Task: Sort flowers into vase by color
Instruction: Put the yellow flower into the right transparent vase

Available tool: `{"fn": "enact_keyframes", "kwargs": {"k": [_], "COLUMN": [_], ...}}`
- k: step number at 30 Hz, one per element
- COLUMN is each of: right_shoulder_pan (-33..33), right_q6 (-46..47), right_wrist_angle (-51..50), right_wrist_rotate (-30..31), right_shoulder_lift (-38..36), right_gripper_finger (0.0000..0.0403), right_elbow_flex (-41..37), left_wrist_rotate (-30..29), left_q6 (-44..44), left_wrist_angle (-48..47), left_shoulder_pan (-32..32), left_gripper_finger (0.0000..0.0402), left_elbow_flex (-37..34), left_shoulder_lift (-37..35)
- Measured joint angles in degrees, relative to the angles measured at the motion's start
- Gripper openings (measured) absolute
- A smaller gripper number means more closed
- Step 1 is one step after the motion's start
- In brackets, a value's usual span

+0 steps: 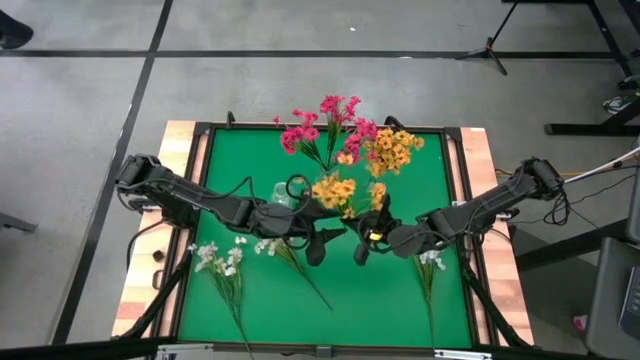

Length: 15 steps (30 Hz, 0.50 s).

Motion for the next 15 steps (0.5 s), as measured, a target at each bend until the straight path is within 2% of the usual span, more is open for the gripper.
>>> {"fn": "enact_keyframes", "kwargs": {"k": [8,15], "right_shoulder_pan": [-0.09,3.23], "right_q6": [1.26,-2.11], "right_wrist_angle": [-9.31,-11.96], "right_wrist_rotate": [10.22,24.64], "right_shoulder_lift": [-7.58,-16.01], "right_gripper_finger": [0.0008,0.0008], "right_elbow_flex": [-0.02,-4.43], "left_wrist_rotate": [0.45,-0.21], "left_q6": [0.26,3.64], "left_wrist_angle": [-2.83,-3.09], "left_shoulder_pan": [-0.31,-1.73], "left_gripper_finger": [0.022,0.0214], "left_elbow_flex": [-0.02,-0.02], "left_shoulder_lift": [-3.27,-3.38]}}
